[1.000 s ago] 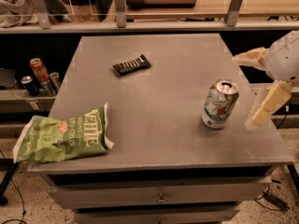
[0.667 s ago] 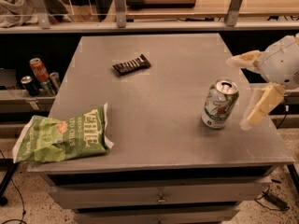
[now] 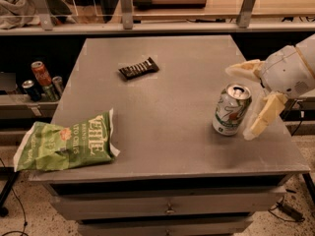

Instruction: Pick 7up can

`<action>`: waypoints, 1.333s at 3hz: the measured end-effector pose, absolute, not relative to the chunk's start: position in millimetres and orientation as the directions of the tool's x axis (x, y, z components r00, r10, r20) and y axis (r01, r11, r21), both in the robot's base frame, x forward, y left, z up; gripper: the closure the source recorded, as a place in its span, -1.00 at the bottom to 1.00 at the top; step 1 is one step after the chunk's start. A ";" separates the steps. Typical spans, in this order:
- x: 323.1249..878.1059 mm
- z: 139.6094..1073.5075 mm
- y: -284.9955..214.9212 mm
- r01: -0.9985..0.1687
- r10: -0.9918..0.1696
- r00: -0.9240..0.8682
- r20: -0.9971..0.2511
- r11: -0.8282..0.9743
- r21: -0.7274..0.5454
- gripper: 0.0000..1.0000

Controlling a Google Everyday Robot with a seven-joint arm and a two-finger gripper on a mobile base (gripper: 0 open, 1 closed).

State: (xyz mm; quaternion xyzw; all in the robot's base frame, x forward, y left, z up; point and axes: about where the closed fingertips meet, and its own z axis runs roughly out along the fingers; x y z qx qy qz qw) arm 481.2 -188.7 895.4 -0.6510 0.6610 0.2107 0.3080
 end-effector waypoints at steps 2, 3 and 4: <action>480.5 892.9 -182.9 -0.992 -0.713 0.053 -0.699 0.042 -0.118 -0.17; 479.5 893.6 -182.1 -0.992 -0.711 0.057 -0.701 0.036 -0.118 0.31; 480.7 897.2 -182.0 -0.992 -0.709 0.062 -0.702 0.032 -0.121 0.74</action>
Offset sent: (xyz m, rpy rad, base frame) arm -0.0031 0.0040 -0.0026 0.0343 0.0058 0.0330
